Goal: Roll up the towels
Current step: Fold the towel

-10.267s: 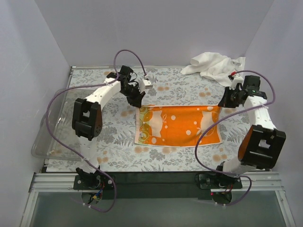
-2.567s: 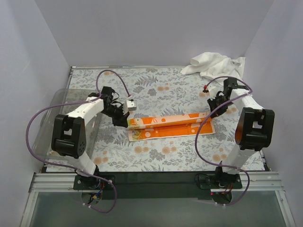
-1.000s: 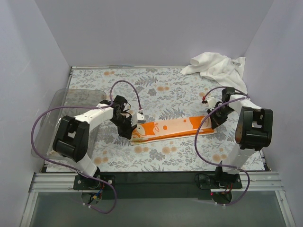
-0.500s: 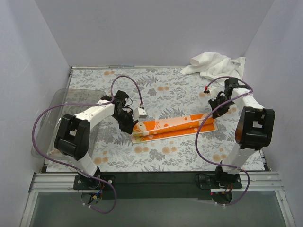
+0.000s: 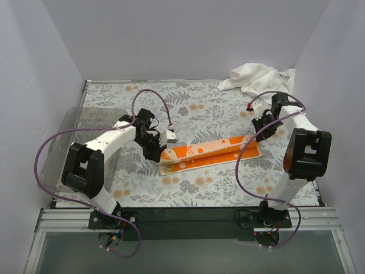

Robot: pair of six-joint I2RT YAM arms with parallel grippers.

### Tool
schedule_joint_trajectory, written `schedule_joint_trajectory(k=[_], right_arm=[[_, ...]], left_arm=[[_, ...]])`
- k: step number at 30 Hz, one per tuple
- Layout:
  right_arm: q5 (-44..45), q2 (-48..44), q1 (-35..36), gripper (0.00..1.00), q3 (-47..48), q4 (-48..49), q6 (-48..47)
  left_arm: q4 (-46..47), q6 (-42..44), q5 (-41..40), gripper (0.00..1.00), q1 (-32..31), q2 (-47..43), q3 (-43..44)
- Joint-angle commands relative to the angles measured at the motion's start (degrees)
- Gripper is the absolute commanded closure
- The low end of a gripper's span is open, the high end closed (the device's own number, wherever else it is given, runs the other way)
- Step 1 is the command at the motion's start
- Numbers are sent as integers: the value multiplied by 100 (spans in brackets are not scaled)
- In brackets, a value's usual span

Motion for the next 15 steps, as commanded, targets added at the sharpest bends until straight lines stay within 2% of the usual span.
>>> schedule_joint_trajectory(k=[1, 5, 7, 8, 10, 12, 14, 15], right_arm=[[126, 125, -48, 99, -96, 215, 62], [118, 256, -48, 99, -78, 277, 159], [100, 265, -48, 99, -78, 286, 185], [117, 266, -48, 99, -78, 277, 194], [135, 274, -48, 90, -69, 242, 194], [144, 222, -48, 75, -78, 198, 159], [153, 169, -48, 63, -78, 137, 142], [161, 91, -48, 60, -69, 58, 89]], left_arm=[[230, -145, 39, 100, -150, 54, -175], [494, -250, -5, 99, -255, 213, -395], [530, -224, -14, 90, -282, 230, -430], [521, -198, 3, 81, -282, 230, -448], [390, -110, -5, 68, -282, 213, -430], [276, -101, -5, 57, -273, 151, -273], [82, -84, 73, 55, -255, 46, -106], [3, -66, 143, 54, -212, 20, 86]])
